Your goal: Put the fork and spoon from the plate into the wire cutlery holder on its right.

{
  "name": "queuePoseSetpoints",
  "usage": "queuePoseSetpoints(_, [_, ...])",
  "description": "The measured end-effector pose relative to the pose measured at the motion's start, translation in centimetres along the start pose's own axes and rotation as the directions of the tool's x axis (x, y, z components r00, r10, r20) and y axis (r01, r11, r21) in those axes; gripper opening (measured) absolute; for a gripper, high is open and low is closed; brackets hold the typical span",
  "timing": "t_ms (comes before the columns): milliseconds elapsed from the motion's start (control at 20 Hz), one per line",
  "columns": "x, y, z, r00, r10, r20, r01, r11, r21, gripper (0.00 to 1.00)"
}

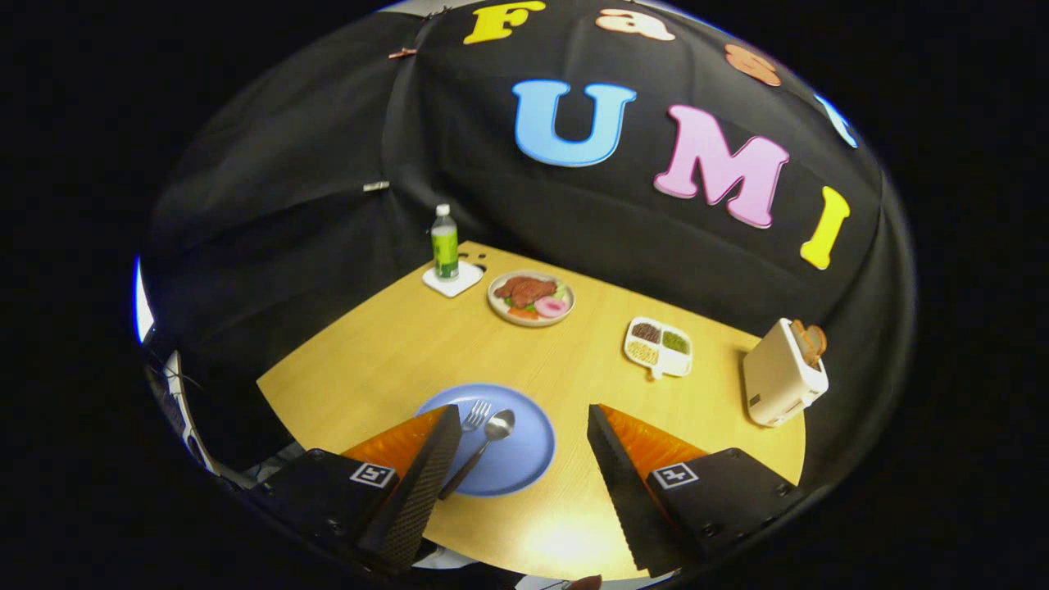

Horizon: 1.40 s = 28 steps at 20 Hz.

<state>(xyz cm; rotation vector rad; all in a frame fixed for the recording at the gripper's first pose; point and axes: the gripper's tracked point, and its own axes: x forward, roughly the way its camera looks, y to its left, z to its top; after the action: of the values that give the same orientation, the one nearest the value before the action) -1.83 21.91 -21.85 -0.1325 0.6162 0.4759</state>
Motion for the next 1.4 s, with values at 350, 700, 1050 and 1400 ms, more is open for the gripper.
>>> queuePoseSetpoints(350, [7.0,3.5,-9.7,0.963,0.073,-0.258,-0.044,0.992,0.118,0.74])
queuePoseSetpoints(700, [11.4,5.4,-16.2,0.908,0.078,-0.411,-0.012,0.987,0.16,0.67])
queuePoseSetpoints(1050, [13.2,3.8,-15.7,0.896,0.036,-0.444,0.045,0.984,0.171,0.19])
queuePoseSetpoints(1400, [12.1,2.9,-13.6,0.922,0.059,-0.383,0.02,0.98,0.198,0.1])
